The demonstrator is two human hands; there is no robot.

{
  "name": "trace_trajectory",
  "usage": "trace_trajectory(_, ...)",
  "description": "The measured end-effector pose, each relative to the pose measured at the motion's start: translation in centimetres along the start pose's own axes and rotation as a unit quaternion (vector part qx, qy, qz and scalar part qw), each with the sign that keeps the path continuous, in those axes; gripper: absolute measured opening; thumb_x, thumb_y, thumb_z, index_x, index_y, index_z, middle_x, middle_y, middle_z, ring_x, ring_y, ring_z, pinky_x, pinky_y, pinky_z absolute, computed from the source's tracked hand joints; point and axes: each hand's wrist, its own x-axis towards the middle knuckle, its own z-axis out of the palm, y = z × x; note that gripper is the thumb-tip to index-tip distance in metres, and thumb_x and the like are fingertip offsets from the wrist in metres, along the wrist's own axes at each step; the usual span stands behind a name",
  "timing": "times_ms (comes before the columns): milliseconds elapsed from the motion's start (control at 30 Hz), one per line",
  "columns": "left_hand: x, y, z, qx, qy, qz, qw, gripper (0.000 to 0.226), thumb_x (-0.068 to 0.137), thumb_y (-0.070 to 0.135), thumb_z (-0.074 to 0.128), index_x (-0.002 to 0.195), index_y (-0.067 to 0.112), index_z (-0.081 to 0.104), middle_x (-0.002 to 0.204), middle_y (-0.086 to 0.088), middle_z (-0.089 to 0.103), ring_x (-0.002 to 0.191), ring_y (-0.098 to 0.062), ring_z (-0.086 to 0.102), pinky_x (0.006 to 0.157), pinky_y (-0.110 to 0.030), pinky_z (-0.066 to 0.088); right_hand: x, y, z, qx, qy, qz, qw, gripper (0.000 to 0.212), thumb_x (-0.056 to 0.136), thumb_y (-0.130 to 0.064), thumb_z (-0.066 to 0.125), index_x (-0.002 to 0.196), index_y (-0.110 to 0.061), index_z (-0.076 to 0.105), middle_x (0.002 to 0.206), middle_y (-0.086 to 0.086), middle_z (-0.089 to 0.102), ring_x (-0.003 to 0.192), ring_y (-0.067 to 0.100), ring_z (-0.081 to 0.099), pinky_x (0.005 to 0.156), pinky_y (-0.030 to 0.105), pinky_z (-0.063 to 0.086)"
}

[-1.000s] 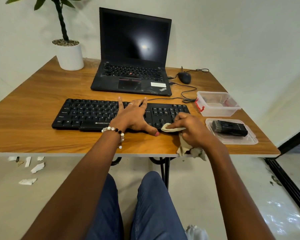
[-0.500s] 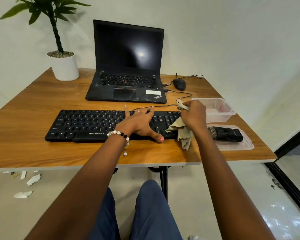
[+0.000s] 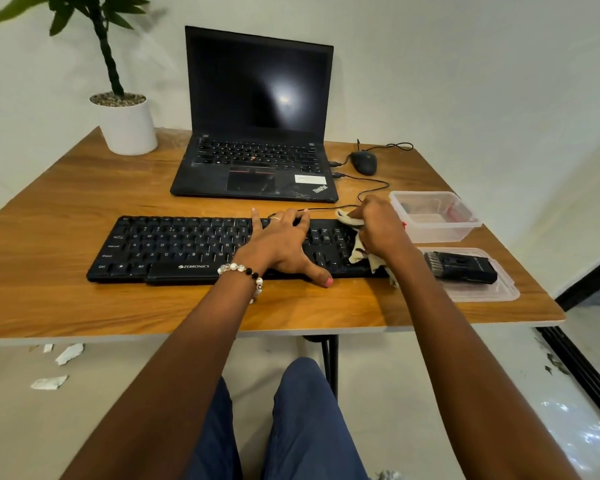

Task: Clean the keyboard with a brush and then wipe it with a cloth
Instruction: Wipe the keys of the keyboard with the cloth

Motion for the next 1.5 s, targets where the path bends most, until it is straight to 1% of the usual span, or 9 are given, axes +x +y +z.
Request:
trace_trajectory(167, 0.0, 0.1, 0.1, 0.002, 0.002, -0.002, 1.0, 0.142, 0.047, 0.091, 0.058, 0.154, 0.022, -0.004, 0.16, 0.0, 0.002, 0.148, -0.028, -0.002, 0.107, -0.067, -0.019, -0.6, -2.1, 0.1, -0.064, 0.037, 0.048, 0.996, 0.03, 0.092, -0.007, 0.06, 0.122, -0.003, 0.06, 0.134, 0.019, 0.05, 0.122, 0.034, 0.045, 0.096, 0.039, 0.047)
trace_trajectory(433, 0.0, -0.1, 0.2, -0.003, 0.007, 0.003, 1.0, 0.142, 0.046, 0.092, 0.056, 0.154, 0.022, -0.003, 0.16, 0.0, 0.002, 0.148, -0.029, -0.002, 0.107, -0.067, -0.018, -1.0, -0.5, -0.3, -0.047, -0.016, -0.045, 0.998, 0.044, 0.091, -0.002, 0.059, 0.134, -0.008, 0.056, 0.134, 0.012, 0.047, 0.129, 0.029, 0.04, 0.106, 0.039, 0.039)
trace_trajectory(633, 0.0, -0.1, 0.2, 0.001, 0.009, 0.0, 1.0, 0.142, 0.046, 0.093, 0.056, 0.154, 0.022, -0.004, 0.161, 0.0, 0.001, 0.148, -0.028, -0.004, 0.107, -0.066, -0.02, -1.9, -2.3, -0.1, -0.111, 0.023, -0.019, 0.993, 0.03, 0.095, -0.012, 0.055, 0.123, -0.003, 0.062, 0.143, 0.015, 0.042, 0.135, 0.033, 0.032, 0.106, 0.043, 0.04)
trace_trajectory(733, 0.0, -0.1, 0.3, 0.002, 0.011, -0.001, 1.0, 0.142, 0.046, 0.092, 0.057, 0.154, 0.022, -0.003, 0.161, 0.0, 0.001, 0.148, -0.028, -0.003, 0.108, -0.067, -0.019, -2.2, -2.9, 0.2, -0.077, 0.006, -0.03, 0.997, 0.03, 0.096, -0.012, 0.054, 0.123, -0.001, 0.059, 0.144, 0.015, 0.041, 0.136, 0.034, 0.035, 0.105, 0.042, 0.041)
trace_trajectory(867, -0.1, -0.1, 0.3, -0.004, 0.007, 0.005, 1.0, 0.142, 0.046, 0.092, 0.057, 0.154, 0.023, -0.004, 0.161, 0.0, -0.001, 0.148, -0.028, -0.005, 0.107, -0.067, -0.019, -1.3, -0.2, -1.3, 0.053, -0.001, -0.01, 0.999, 0.031, 0.089, 0.001, 0.06, 0.119, -0.005, 0.067, 0.12, 0.013, 0.06, 0.112, 0.028, 0.055, 0.092, 0.031, 0.044)
trace_trajectory(1000, -0.1, -0.1, 0.3, -0.006, 0.006, 0.003, 1.0, 0.141, 0.048, 0.092, 0.057, 0.154, 0.023, -0.005, 0.161, -0.001, -0.002, 0.148, -0.029, -0.004, 0.107, -0.067, -0.018, -0.2, 0.8, -0.6, 0.05, 0.062, 0.069, 0.994, 0.025, 0.086, -0.005, 0.064, 0.11, -0.004, 0.072, 0.109, 0.018, 0.066, 0.097, 0.031, 0.061, 0.083, 0.035, 0.05)
trace_trajectory(1233, -0.2, -0.1, 0.4, -0.007, 0.011, 0.001, 1.0, 0.142, 0.046, 0.092, 0.057, 0.154, 0.023, -0.004, 0.161, 0.0, -0.001, 0.148, -0.028, -0.004, 0.106, -0.066, -0.021, -0.2, -1.5, 0.4, -0.014, 0.031, 0.045, 0.998, 0.029, 0.087, -0.011, 0.067, 0.113, 0.001, 0.065, 0.122, 0.021, 0.056, 0.11, 0.034, 0.055, 0.093, 0.041, 0.049)
trace_trajectory(1400, -0.3, 0.0, 0.4, -0.009, 0.016, 0.0, 1.0, 0.141, 0.046, 0.093, 0.056, 0.154, 0.023, -0.003, 0.161, 0.0, 0.0, 0.148, -0.027, -0.003, 0.107, -0.066, -0.021, -0.6, -0.2, -0.3, 0.09, -0.013, -0.027, 0.995, 0.034, 0.088, 0.001, 0.059, 0.118, -0.011, 0.069, 0.118, 0.008, 0.06, 0.109, 0.023, 0.054, 0.091, 0.032, 0.046)
trace_trajectory(1500, -0.2, -0.1, 0.5, -0.008, 0.017, 0.001, 1.0, 0.143, 0.045, 0.094, 0.054, 0.154, 0.024, -0.004, 0.161, 0.0, 0.0, 0.148, -0.028, -0.004, 0.106, -0.067, -0.02, -0.7, 0.8, -0.3, 0.123, 0.039, 0.031, 0.991, 0.028, 0.089, -0.002, 0.06, 0.114, -0.008, 0.071, 0.112, 0.013, 0.066, 0.102, 0.027, 0.059, 0.085, 0.032, 0.046)
